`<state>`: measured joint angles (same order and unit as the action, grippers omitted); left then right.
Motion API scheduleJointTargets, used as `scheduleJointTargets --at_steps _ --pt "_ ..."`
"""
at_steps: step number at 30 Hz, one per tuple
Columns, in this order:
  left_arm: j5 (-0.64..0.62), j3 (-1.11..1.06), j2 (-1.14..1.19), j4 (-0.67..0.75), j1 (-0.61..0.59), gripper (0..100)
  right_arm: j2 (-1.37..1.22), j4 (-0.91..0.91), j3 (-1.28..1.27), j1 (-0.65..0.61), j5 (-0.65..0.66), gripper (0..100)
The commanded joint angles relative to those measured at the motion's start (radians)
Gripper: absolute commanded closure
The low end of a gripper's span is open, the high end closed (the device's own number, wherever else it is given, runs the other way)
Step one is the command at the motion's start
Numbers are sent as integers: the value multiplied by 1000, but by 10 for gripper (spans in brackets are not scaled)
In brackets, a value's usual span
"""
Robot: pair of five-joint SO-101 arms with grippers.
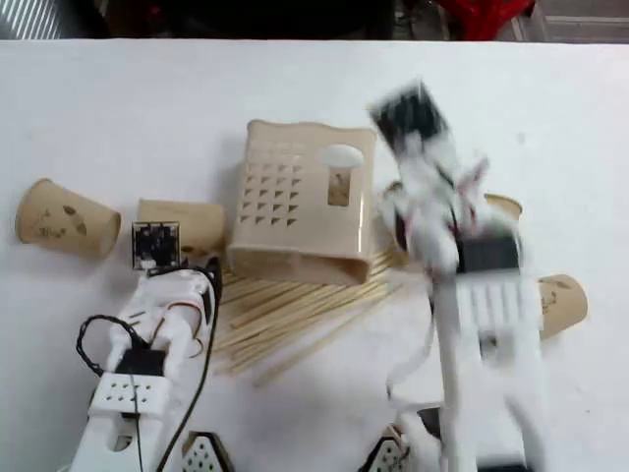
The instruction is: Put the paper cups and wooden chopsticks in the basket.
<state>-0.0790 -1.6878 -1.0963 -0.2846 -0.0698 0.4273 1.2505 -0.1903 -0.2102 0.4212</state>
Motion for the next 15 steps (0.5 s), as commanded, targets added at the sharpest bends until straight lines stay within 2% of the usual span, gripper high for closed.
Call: scheduleJointTargets --at_steps 1,5,7,10,13,15 --pt "5 3 -16 -5 8 834 -309 99 370 -67 -18 959" --pt "5 3 -16 -5 8 834 -555 185 605 -94 -23 959" --pt "5 3 -16 -5 8 834 -651 189 694 -90 -72 957" --pt "5 3 -16 -5 8 834 -766 194 793 -82 -133 901" --pt "5 3 -16 -5 8 834 -854 194 853 -79 -135 833" --pt "5 3 -16 -5 8 834 -885 211 885 -79 -132 834"
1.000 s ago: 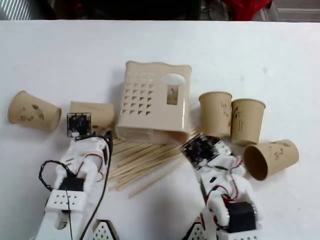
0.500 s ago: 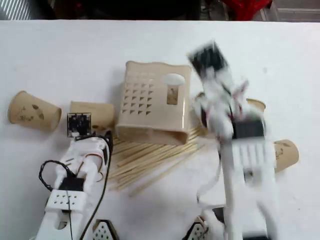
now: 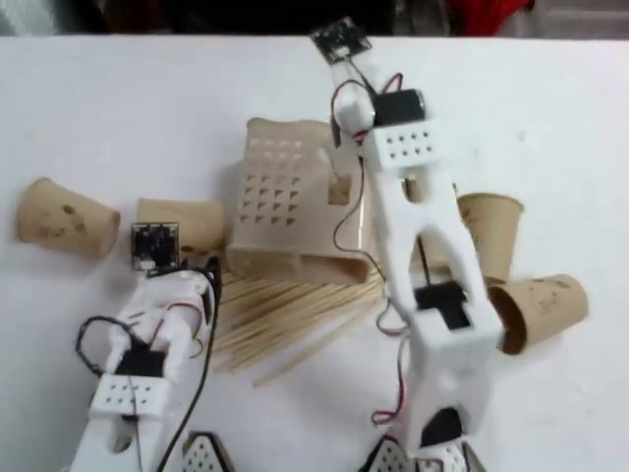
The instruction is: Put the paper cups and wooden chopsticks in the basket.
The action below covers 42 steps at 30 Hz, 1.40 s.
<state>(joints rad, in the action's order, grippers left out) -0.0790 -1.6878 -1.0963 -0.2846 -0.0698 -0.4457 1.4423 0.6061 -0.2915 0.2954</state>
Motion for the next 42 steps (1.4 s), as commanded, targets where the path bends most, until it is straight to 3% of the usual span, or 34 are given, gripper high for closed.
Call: scheduleJointTargets --at_steps 1,9,13,29,42 --pt "5 3 -16 -5 8 834 -13 35 104 2 -6 845" --pt "5 3 -16 -5 8 834 -16 125 129 74 -8 857" --pt "5 3 -16 -5 8 834 -31 65 109 116 -5 857" --pt "5 3 -16 -5 8 834 -199 -110 107 96 17 857" --pt "5 3 -16 -5 8 834 -85 -74 104 79 21 858"
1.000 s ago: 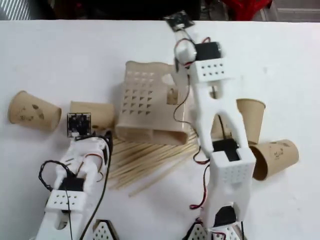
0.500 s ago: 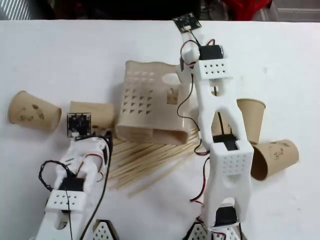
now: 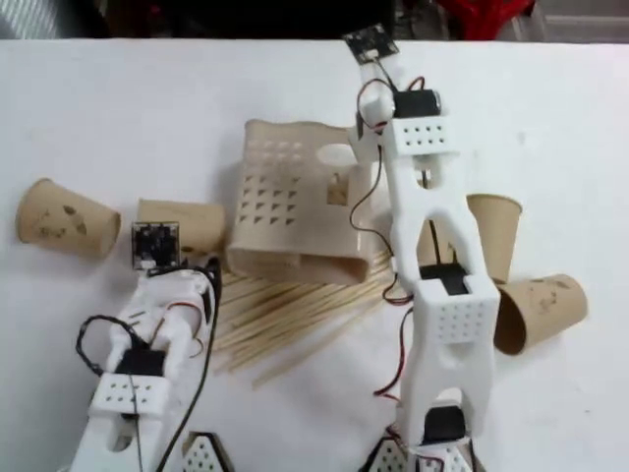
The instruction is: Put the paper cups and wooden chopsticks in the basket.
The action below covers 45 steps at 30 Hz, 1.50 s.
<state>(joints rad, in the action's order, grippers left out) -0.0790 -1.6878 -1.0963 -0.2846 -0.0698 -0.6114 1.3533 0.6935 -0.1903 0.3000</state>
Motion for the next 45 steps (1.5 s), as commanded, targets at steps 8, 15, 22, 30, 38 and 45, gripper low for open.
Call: scheduleJointTargets --at_steps 8,15,22,30,38,45 --pt "5 3 -16 -5 8 834 105 94 20 -25 15 859" --pt "5 3 -16 -5 8 834 163 134 11 -67 17 858" --pt "5 3 -16 -5 8 834 116 102 -48 -128 17 860" --pt "5 3 -16 -5 8 834 104 99 -64 -73 17 858" --pt "5 3 -16 -5 8 834 33 99 -68 -44 20 831" --pt "5 3 -16 -5 8 834 -35 79 -68 -44 18 790"
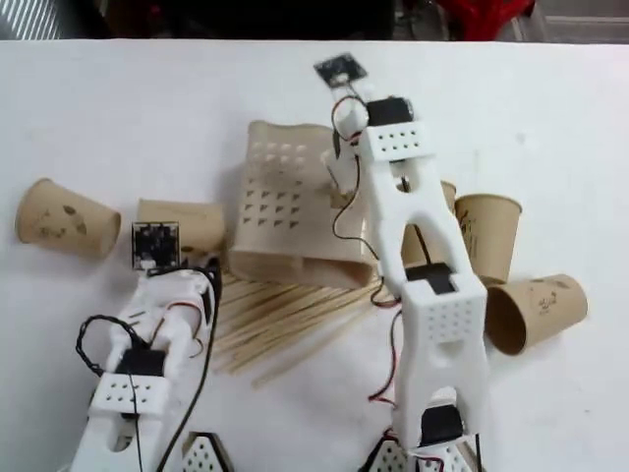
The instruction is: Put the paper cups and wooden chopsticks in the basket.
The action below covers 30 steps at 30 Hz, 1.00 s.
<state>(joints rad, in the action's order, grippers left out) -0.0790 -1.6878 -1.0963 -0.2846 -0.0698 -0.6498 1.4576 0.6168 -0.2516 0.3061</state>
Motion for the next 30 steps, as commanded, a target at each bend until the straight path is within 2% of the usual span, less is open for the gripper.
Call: scheduleJointTargets --at_steps 1,3,6,8,10,16,21,24,30 --pt "5 3 -16 -5 8 834 -1 -39 9 19 12 795" --pt "5 3 -16 -5 8 834 -1 -77 9 28 12 849" --pt "5 3 -16 -5 8 834 5 -140 9 28 12 995" --pt "5 3 -16 -5 8 834 16 -153 11 28 5 965" --pt "5 3 -16 -5 8 834 50 -154 11 28 0 986" --pt "5 3 -16 -5 8 834 262 -153 11 18 -140 983" --pt "5 3 -16 -5 8 834 400 -93 9 -1 -158 983" --pt "5 3 -16 -5 8 834 463 -108 11 7 -222 983" --pt "5 3 -16 -5 8 834 621 -113 11 7 -250 983"
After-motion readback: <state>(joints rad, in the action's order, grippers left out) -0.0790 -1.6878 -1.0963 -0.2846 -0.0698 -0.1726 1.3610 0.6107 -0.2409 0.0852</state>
